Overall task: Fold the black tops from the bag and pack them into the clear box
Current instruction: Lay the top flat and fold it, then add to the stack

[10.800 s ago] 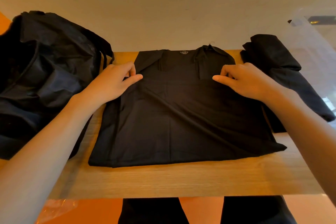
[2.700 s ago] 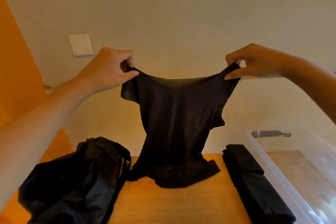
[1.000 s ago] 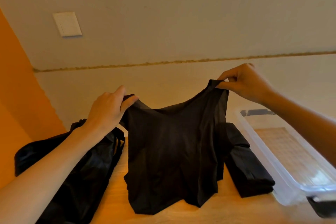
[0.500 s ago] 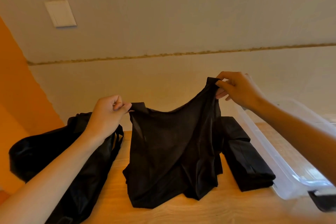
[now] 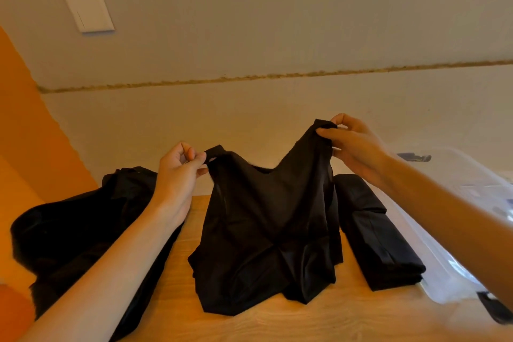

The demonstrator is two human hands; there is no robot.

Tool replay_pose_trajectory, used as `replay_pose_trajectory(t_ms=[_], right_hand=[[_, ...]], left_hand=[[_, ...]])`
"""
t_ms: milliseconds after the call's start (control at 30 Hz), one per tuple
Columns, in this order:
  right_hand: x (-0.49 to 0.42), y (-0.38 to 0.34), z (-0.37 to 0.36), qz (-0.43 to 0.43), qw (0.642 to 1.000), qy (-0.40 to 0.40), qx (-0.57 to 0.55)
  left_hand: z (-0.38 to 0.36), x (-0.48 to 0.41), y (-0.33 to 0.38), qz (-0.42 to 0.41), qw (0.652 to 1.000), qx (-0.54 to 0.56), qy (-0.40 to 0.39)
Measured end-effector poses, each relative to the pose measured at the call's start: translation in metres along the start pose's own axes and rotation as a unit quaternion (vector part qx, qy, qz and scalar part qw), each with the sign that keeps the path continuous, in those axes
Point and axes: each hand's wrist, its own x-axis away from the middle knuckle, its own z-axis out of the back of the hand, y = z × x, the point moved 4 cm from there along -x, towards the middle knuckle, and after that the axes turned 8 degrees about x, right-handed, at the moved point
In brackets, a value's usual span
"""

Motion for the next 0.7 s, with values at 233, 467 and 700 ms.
replay_pose_trajectory(t_ms=[233, 467, 700], right_hand=[[0.007, 0.007, 0.011, 0.061, 0.992, 0.010, 0.109], [0.001, 0.025, 0.013, 0.014, 1.000, 0.003, 0.023], [-0.010, 0.037, 0.017, 0.073, 0.890, 0.016, 0.449]], left_hand=[[0.011, 0.010, -0.005, -0.068, 0.994, -0.084, 0.004], [0.028, 0.013, -0.045, 0.177, 0.973, 0.133, 0.065], [0.030, 0.047, -0.104, 0.473, 0.855, 0.196, 0.082]])
